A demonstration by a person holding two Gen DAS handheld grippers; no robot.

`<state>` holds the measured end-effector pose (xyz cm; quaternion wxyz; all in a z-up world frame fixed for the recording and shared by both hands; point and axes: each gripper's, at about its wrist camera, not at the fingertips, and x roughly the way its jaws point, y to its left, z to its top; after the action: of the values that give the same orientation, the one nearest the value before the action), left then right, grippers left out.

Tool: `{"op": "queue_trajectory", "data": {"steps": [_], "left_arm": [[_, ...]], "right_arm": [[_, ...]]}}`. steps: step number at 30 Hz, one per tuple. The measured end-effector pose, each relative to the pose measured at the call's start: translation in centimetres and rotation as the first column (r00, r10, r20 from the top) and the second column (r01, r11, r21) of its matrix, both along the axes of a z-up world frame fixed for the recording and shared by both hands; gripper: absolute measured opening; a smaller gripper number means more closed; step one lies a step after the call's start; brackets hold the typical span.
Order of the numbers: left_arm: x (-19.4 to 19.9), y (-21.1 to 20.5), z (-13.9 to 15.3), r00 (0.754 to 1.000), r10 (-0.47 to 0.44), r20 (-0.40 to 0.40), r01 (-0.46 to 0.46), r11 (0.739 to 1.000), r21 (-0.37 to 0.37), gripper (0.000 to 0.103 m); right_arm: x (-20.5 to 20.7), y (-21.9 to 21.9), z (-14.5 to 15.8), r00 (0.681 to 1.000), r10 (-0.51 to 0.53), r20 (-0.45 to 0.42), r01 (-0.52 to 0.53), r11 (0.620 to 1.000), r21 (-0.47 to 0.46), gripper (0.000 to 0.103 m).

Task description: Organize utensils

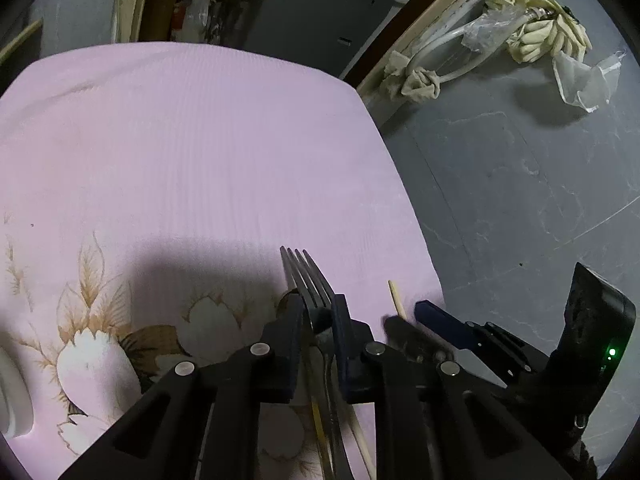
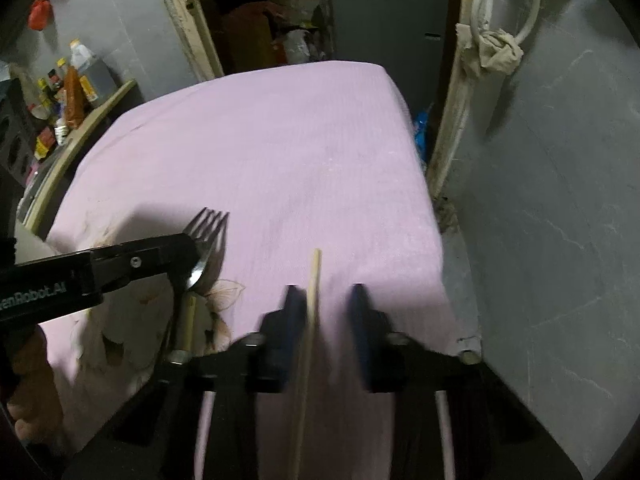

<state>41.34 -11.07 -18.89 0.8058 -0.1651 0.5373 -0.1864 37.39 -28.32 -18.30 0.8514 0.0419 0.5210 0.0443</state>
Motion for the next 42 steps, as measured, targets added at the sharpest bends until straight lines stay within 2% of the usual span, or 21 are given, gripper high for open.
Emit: {"op": "queue_trajectory", "data": {"steps": [2, 7, 10, 14, 18, 23, 26, 31, 38, 42], "left_arm": [[0.1, 0.0, 0.1, 1.000, 0.001, -0.012, -0.001, 1.000, -0.011, 0.010], [0.1, 0.0, 0.1, 0.999, 0.012, -0.042, -0.013, 1.000, -0.020, 0.008], [-0.3, 0.3, 0.3, 0.999, 0.020, -0.048, -0.021, 0.999, -0.027, 0.006], [-1.6, 1.4, 1.3, 0.999, 0.041, -0.031, -0.043, 0.998, -0.048, 0.003], [-3.6, 2.2, 2.9, 0.997, 0.057, 0.042, -0.054, 0.996, -0.069, 0.003], [-6.0, 3.3, 4.9, 0.987, 0.074, 0.142, -0.067, 0.996, -0.054, 0.003], [-7.6, 4.6, 6.5, 0.970, 0.106, 0.218, -0.088, 0.992, -0.087, 0.003], [-9.5, 7.0, 10.0, 0.926, 0.157, 0.344, -0.116, 0.984, -0.136, 0.003], [-11.1, 11.5, 14.5, 0.866, 0.222, 0.448, -0.154, 0.971, -0.184, 0.003], [-12.1, 14.3, 17.1, 0.826, 0.247, 0.507, -0.184, 0.968, -0.172, 0.003]], "right_arm": [[0.1, -0.5, 0.0, 1.000, -0.018, -0.018, 0.018, 0.999, 0.042, 0.005], [-0.8, -1.8, -0.2, 0.997, -0.075, -0.030, 0.079, 0.983, 0.167, 0.004], [-2.2, -2.2, 0.2, 0.996, -0.093, 0.002, 0.090, 0.967, 0.238, 0.004], [-4.0, -2.5, 1.1, 0.990, -0.115, 0.076, 0.087, 0.947, 0.311, 0.004], [-6.0, -2.2, 2.3, 0.979, -0.126, 0.161, 0.064, 0.937, 0.345, 0.004], [-7.8, -1.6, 5.0, 0.937, -0.145, 0.319, 0.004, 0.915, 0.404, 0.004], [-8.2, -1.2, 6.7, 0.905, -0.155, 0.396, -0.027, 0.908, 0.417, 0.004], [-9.0, 1.5, 10.1, 0.830, -0.147, 0.537, -0.096, 0.912, 0.399, 0.004], [-9.2, 6.7, 14.9, 0.756, -0.090, 0.648, -0.177, 0.925, 0.335, 0.004], [-8.9, 10.3, 17.7, 0.713, -0.071, 0.697, -0.225, 0.919, 0.324, 0.004]]}}
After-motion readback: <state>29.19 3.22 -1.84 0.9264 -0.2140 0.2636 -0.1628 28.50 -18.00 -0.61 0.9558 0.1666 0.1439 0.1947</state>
